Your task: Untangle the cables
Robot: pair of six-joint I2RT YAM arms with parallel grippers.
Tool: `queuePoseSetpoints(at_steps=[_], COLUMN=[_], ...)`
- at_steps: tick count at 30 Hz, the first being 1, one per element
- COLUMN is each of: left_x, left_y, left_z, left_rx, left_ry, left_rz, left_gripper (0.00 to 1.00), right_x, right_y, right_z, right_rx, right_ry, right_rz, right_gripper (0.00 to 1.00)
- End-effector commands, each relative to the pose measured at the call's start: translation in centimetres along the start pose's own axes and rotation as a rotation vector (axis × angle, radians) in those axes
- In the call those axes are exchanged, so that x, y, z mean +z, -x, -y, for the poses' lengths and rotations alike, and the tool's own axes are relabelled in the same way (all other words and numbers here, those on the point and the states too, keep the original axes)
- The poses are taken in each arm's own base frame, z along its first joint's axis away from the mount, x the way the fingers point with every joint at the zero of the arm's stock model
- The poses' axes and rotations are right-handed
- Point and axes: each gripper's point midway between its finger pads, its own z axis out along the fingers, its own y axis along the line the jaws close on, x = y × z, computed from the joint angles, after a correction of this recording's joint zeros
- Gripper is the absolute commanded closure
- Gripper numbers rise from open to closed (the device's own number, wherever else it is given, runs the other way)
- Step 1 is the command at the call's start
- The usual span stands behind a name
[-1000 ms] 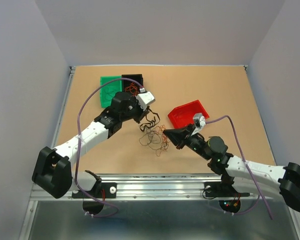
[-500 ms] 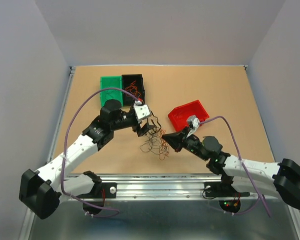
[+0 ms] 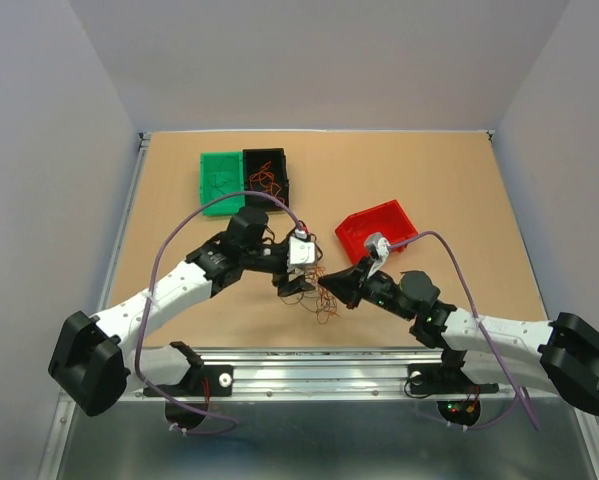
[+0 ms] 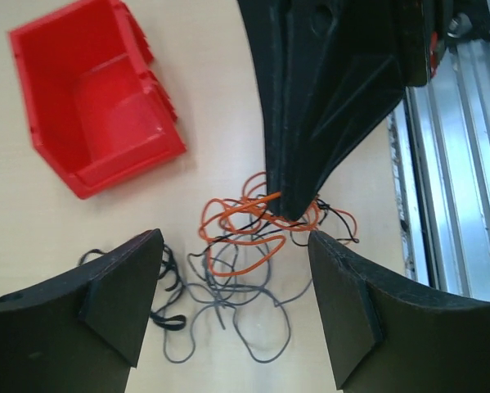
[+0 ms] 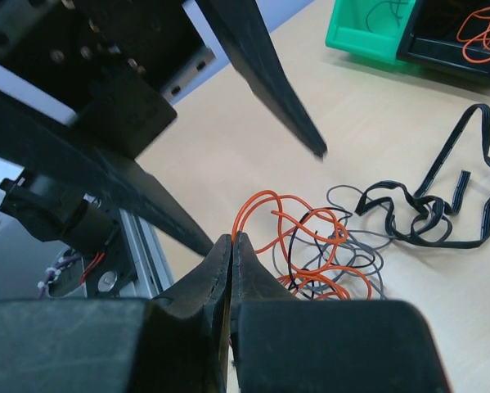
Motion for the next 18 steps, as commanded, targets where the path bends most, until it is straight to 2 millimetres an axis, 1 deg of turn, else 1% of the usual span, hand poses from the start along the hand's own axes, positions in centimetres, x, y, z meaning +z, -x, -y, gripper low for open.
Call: queuePoseSetpoints(at_steps=[1, 3, 4, 6, 7, 8, 9, 10, 11, 12, 13, 14, 15, 16, 17, 18], left_x=[1.0, 1.4, 1.5, 1.9, 2.0, 2.2, 2.4, 2.4, 2.4, 2.4, 2.3, 2.2, 2.0, 1.9, 1.7, 1.6], left_y=[0.7, 0.5, 0.6, 0.5, 0.6, 0.7, 0.6, 0.5, 0.5, 0.4, 0.5, 0.6, 1.0, 1.1, 1.3, 1.4], left_z=[0.8, 0.8, 0.9, 1.1, 1.0, 0.9, 0.7, 0.8, 0.3, 0.2, -0.1, -0.6, -0.7, -0.8, -1.0, -1.1], left_rx=[0.048, 0.047, 0.047, 0.041, 0.043, 0.042, 0.035, 0.034, 0.029, 0.025, 0.022, 0.026, 0.018, 0.017, 0.01, 0.007], left_ry=[-0.059, -0.06, -0.066, -0.073, -0.069, -0.062, -0.05, -0.052, -0.028, -0.018, -0.002, 0.03, 0.046, 0.055, 0.07, 0.082], left_rz=[-0.004, -0.017, -0.017, -0.023, -0.022, -0.025, -0.033, -0.035, -0.041, -0.045, -0.045, -0.044, -0.034, -0.032, -0.029, -0.028], left_gripper=[0.2, 0.25, 0.25, 0.31, 0.42, 0.49, 0.69, 0.69, 0.88, 0.98, 1.0, 1.0, 1.0, 1.0, 1.0, 1.0], right_x=[1.1, 1.2, 1.3, 1.5, 1.7, 1.8, 2.0, 2.0, 2.1, 2.2, 2.3, 2.4, 2.4, 2.4, 2.5, 2.5], right_y=[3.5, 3.4, 3.3, 3.5, 3.2, 3.3, 3.1, 3.3, 3.2, 3.3, 3.3, 3.1, 3.1, 3.1, 3.0, 2.8], right_z=[-2.6, -2.7, -2.6, -2.7, -2.6, -2.7, -2.6, -2.7, -2.6, -2.3, -2.0, -1.6, -1.3, -0.5, 0.0, 0.4], right_rx=[-0.018, -0.018, -0.018, -0.019, -0.017, -0.019, -0.019, -0.02, -0.021, -0.021, -0.023, -0.03, -0.035, -0.046, -0.05, -0.055], right_ry=[0.093, 0.099, 0.098, 0.1, 0.101, 0.104, 0.103, 0.107, 0.104, 0.089, 0.075, 0.057, 0.04, 0.003, -0.019, -0.04], right_rz=[0.086, 0.085, 0.083, 0.088, 0.078, 0.078, 0.077, 0.084, 0.085, 0.09, 0.092, 0.09, 0.095, 0.103, 0.104, 0.103], right_gripper=[1.0, 0.99, 1.0, 0.99, 0.99, 0.99, 0.99, 0.99, 0.97, 0.95, 0.93, 0.88, 0.82, 0.77, 0.64, 0.6])
